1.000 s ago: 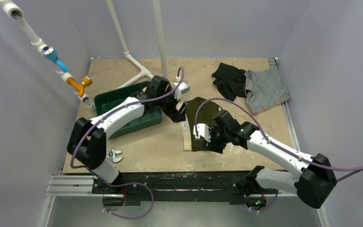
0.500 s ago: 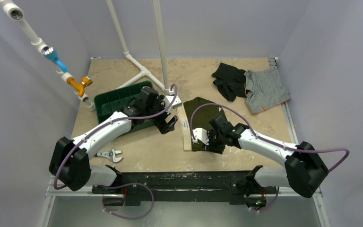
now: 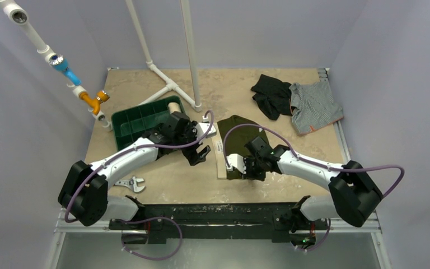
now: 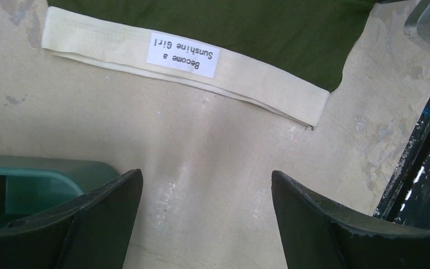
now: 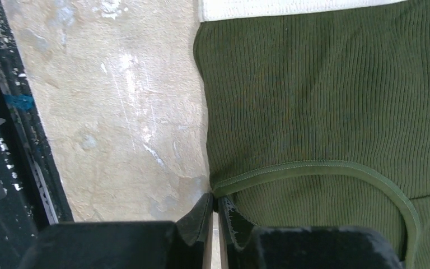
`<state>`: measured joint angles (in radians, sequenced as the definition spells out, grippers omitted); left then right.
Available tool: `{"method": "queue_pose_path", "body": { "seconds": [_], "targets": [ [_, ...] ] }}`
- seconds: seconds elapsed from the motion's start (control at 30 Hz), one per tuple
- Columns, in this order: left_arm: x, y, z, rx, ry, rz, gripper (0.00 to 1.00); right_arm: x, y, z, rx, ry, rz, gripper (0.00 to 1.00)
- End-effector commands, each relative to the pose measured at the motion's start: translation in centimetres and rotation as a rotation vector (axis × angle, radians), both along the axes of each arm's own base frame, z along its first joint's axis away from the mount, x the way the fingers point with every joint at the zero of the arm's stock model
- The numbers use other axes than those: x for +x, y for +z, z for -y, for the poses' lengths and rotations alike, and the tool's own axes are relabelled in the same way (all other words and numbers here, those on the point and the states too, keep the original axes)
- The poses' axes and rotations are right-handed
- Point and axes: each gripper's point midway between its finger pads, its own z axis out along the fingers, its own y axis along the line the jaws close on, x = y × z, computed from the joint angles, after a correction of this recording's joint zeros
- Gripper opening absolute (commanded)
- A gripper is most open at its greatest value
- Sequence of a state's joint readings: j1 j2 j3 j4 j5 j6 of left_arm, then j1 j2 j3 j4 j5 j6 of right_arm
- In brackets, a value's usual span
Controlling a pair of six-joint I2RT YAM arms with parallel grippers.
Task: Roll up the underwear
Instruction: Fold the underwear at the center of the board.
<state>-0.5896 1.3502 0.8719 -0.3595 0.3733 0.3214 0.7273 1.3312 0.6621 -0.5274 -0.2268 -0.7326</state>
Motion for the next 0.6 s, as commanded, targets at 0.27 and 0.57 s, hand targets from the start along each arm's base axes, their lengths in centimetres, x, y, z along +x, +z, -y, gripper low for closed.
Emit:
{"method": "queue_pose_path", "body": {
  "seconds": [0.27, 0.57],
  "targets": [
    [-2.5, 0.9, 1.8, 0.007, -0.15, 0.262, 0.82, 0.0, 2.3, -1.9, 0.099, -0.028, -0.136, 0.0],
    [-4.9, -0.6, 3.7, 0.093, -0.301, 0.446, 0.79, 1.9, 4.4, -2.6, 0.211, -0.123, -0.288, 0.0]
  ]
}}
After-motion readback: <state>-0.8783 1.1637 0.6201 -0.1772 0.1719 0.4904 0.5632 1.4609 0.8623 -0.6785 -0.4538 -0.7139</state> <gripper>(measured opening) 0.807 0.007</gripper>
